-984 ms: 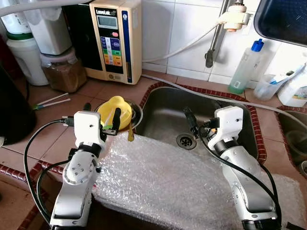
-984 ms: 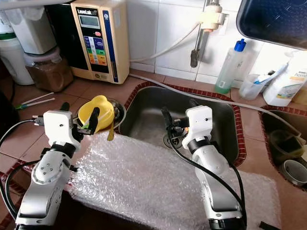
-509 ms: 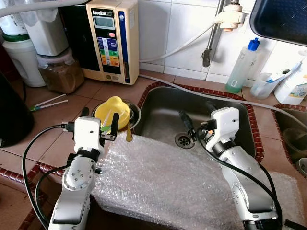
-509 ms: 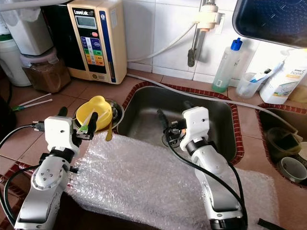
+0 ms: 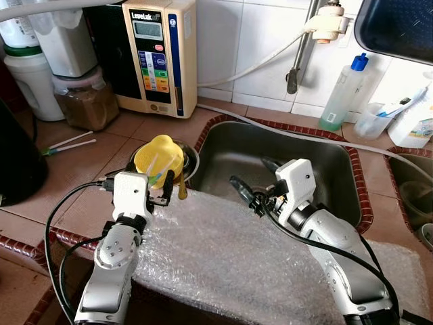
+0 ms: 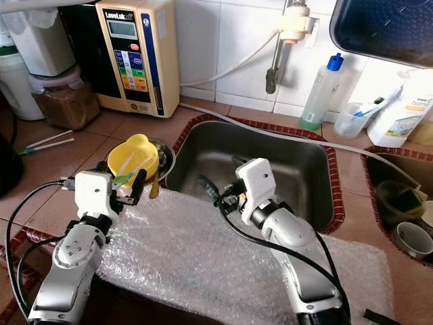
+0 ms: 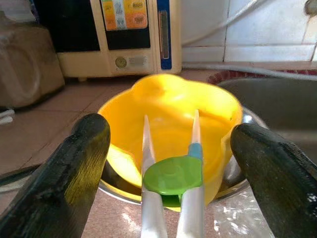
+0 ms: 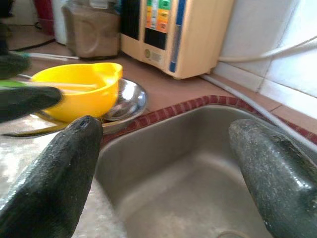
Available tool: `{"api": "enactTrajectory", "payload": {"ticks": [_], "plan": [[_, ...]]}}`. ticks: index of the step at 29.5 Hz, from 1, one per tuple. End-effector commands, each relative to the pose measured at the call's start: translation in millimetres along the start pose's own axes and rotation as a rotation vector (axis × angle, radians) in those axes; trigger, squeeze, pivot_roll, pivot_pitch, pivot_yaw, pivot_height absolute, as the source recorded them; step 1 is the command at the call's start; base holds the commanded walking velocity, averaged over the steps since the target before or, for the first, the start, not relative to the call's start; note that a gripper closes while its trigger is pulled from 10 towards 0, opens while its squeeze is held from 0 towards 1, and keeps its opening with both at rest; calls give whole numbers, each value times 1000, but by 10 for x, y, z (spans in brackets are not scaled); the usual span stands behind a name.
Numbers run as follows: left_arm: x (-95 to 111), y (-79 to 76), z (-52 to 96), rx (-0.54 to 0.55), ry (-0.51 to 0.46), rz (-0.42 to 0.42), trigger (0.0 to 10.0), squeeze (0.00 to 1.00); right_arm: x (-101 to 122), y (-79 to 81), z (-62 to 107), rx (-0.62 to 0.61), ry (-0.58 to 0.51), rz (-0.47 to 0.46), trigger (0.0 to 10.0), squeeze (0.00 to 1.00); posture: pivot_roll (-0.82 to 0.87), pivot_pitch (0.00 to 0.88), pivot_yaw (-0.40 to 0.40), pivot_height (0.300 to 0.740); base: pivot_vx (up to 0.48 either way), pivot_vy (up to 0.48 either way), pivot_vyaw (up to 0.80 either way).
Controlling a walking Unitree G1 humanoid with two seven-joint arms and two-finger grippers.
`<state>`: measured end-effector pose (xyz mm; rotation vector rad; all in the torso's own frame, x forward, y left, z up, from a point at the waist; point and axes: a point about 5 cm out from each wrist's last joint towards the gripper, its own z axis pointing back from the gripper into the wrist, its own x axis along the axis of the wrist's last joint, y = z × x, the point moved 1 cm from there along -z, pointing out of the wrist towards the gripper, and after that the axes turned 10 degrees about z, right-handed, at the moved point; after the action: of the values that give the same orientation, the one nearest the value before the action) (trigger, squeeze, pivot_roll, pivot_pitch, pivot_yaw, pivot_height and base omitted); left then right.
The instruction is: Kitchen organization
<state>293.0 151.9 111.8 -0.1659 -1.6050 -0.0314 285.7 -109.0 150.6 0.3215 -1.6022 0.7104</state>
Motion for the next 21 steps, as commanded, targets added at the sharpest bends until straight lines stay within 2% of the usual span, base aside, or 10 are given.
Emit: {"api": "enactTrajectory", "payload": {"ticks": [1,2,3,12,21], "plan": [[-6,-50,-73,-26,-2,14,2784,0,45,48,16,47,-14,-22,10000,0,-9,0,-14,740,0,0,0],[-8,-57,-93,-28,-3,17,2784,0,52,55,16,56,-16,-28,10000,0,-9,0,-14,740,0,0,0],[-5,-74,-121,-34,-7,28,0,0,63,67,16,74,-20,-33,10000,0,-12,0,-13,740,0,0,0],[-30,-159,-169,-57,-12,42,0,0,66,113,35,106,-14,-48,10000,0,-11,0,-7,740,0,0,0],[18,-51,-166,-2,-38,1,0,0,119,99,46,140,-44,-93,10000,0,-4,0,-14,740,0,0,0]]}}
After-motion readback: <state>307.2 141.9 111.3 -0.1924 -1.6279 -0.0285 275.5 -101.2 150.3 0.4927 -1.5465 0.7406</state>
